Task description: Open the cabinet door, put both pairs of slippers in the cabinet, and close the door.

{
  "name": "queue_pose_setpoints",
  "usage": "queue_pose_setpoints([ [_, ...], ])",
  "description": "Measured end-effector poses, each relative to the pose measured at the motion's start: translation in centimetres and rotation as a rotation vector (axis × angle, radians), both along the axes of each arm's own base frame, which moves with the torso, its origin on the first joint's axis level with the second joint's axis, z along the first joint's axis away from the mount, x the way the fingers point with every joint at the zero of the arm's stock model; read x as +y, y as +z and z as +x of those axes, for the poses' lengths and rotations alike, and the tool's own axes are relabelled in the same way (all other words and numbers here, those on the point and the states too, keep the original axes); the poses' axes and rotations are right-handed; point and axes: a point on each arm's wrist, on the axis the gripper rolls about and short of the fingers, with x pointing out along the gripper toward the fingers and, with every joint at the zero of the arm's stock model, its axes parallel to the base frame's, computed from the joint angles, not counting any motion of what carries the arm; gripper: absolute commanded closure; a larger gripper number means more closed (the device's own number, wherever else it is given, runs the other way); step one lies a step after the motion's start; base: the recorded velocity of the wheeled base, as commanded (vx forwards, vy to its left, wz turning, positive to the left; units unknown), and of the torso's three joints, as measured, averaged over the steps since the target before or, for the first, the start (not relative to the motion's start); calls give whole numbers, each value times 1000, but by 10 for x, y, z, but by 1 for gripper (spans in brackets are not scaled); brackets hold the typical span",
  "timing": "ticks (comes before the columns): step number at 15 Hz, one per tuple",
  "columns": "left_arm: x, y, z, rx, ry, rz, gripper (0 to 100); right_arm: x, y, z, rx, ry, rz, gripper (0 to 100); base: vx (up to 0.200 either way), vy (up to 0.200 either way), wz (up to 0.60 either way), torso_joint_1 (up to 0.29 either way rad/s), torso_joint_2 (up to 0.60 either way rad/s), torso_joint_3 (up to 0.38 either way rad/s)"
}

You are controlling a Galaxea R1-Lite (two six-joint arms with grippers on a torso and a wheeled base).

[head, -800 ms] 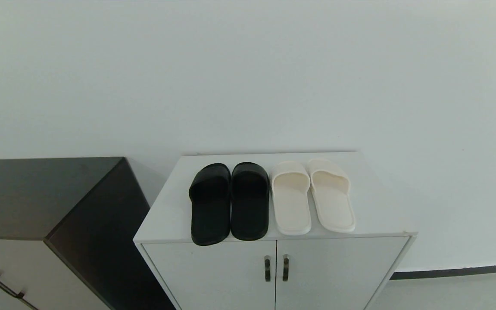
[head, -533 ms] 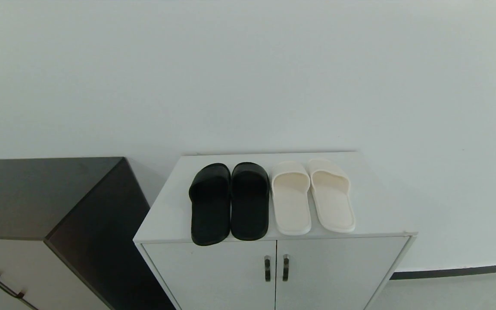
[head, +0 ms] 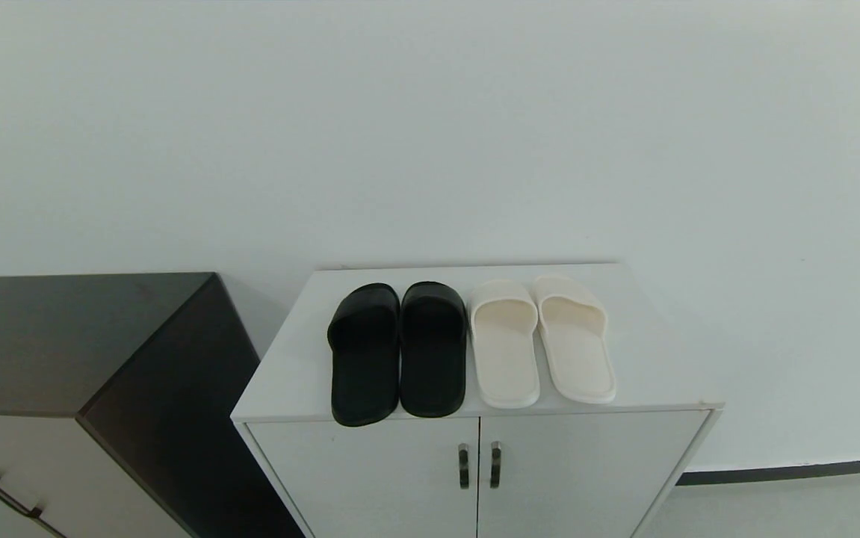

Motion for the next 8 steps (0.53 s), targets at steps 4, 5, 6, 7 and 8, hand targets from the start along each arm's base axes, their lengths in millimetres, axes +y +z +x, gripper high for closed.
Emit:
queue_pose_setpoints([
  [4, 0, 0, 0, 1, -5, -3, 100, 3, 52, 26, 137, 140, 9, 0, 0, 0, 0, 0, 0, 0],
  [5, 0, 0, 0, 1, -4, -4, 100, 3, 61, 39, 170, 168, 11, 0, 0, 0, 0, 0, 0, 0],
  [6, 0, 0, 0, 1, -4, -4, 100, 5, 69, 55, 196, 202, 17, 0, 0, 0, 0, 0, 0, 0],
  [7, 0, 0, 0, 1, -5, -4, 100, 8, 76, 71, 213, 238, 32, 0, 0, 0, 0, 0, 0, 0],
  [8, 0, 0, 0, 1, -5, -4, 100, 12, 82, 87, 225, 273, 52, 0, 0, 0, 0, 0, 0, 0],
])
